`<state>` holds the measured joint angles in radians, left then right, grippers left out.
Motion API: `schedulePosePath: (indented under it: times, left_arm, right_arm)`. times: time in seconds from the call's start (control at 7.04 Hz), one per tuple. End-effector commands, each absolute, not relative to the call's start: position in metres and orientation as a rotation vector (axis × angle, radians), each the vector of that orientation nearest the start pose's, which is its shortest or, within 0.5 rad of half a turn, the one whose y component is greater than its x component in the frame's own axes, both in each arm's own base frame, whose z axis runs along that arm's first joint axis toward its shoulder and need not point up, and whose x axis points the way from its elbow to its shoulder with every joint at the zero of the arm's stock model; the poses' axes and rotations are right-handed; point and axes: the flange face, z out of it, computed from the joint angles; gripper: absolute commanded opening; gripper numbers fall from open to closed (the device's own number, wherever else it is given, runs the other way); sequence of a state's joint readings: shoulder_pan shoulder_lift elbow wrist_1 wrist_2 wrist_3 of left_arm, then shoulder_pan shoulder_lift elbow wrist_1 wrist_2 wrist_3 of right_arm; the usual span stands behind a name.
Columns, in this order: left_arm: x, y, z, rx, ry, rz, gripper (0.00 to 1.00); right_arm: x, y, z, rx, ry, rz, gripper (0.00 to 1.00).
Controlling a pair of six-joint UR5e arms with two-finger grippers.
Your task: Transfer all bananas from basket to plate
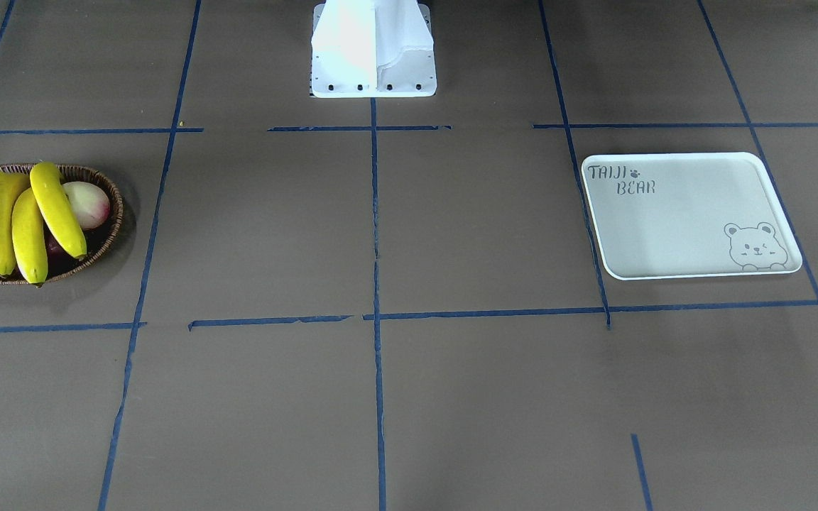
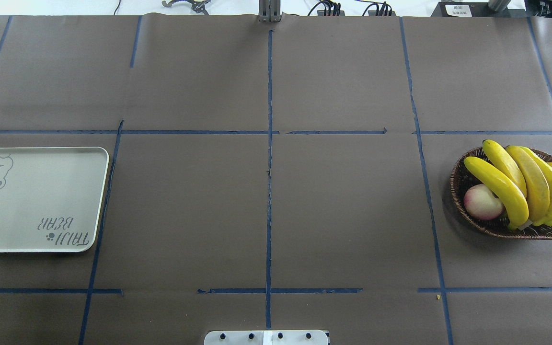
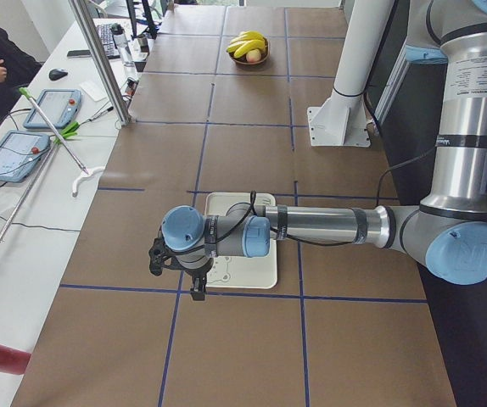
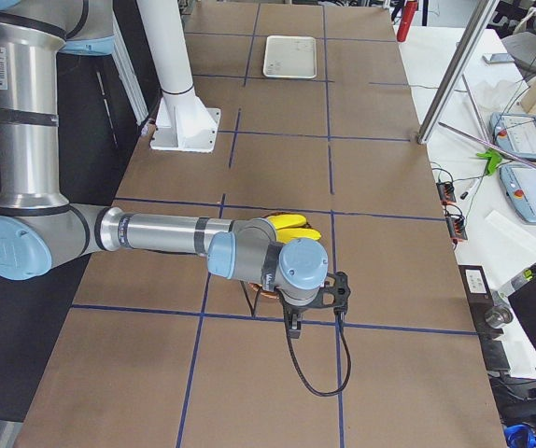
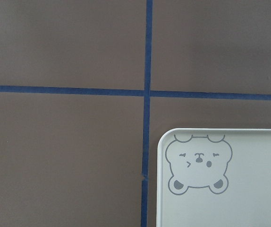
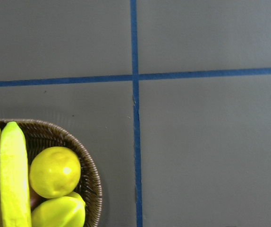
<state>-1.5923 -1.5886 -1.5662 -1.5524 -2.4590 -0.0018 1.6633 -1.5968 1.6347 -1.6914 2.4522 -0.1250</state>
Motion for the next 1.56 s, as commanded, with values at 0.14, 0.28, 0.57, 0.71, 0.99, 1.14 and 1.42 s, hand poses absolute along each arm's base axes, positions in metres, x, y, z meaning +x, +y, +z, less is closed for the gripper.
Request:
schedulePosePath:
  times: [0.14, 0.28, 0.57, 0.71, 0.99, 1.14, 1.42]
  left_arm:
    - [-0.067, -0.498, 0.645, 0.005, 0.888, -0.024, 1.00]
    - [-0.067, -0.498, 0.642, 0.010, 0.890, -0.022, 1.00]
    - [-0.067, -0.497, 0.641, 0.012, 0.890, -0.021, 1.00]
    - [-0.067, -0.496, 0.643, 0.009, 0.890, -0.021, 1.00]
    - [-0.067, -0.497, 0.640, 0.015, 0.890, -0.019, 1.00]
    - [-0.067, -0.498, 0.638, 0.020, 0.890, -0.014, 1.00]
    - [-0.067, -0.498, 0.640, 0.030, 0.889, -0.005, 1.00]
  right_arm:
    - [0.039, -0.542, 0.531, 0.154, -0.868, -0.179, 1.00]
    - [0.011, -0.540, 0.502, 0.169, -0.902, -0.211, 1.00]
    - [-0.067, -0.503, 0.414, 0.162, -0.906, -0.188, 1.00]
    - [-0.092, -0.479, 0.407, 0.121, -0.894, -0.164, 1.00]
    - [-0.127, -0.455, 0.413, 0.158, -0.880, -0.219, 1.00]
    - [-0.158, -0.443, 0.414, 0.188, -0.871, -0.195, 1.00]
    - [-0.178, -0.415, 0.470, 0.230, -0.857, -0.222, 1.00]
